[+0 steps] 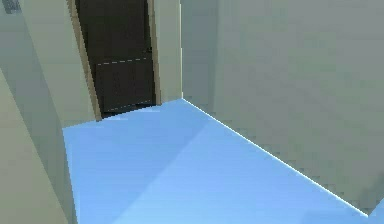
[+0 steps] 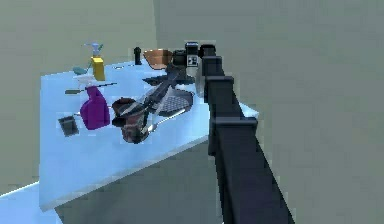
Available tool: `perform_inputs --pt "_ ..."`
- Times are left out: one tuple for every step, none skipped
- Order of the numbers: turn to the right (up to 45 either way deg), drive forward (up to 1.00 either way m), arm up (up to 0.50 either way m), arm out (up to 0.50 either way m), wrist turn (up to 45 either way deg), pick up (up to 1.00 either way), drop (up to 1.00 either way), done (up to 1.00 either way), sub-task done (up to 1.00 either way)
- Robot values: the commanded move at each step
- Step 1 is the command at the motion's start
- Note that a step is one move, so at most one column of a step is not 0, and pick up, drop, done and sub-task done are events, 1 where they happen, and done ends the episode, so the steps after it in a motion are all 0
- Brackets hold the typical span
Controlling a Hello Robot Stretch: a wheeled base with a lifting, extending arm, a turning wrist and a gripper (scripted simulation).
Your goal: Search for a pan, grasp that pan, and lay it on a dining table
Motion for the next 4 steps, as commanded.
perform_inputs --pt "0.0 0.00 0.00 0.00 45.0 0.00 0.00 0.00 0.00" --pt "0.0 0.00 0.00 0.00 45.0 0.00 0.00 0.00 0.00" --pt "0.0 0.00 0.00 0.00 21.0 0.00 0.00 0.00 0.00" --pt "0.0 0.00 -0.12 0.00 0.0 0.00 0.00 0.00 0.00"
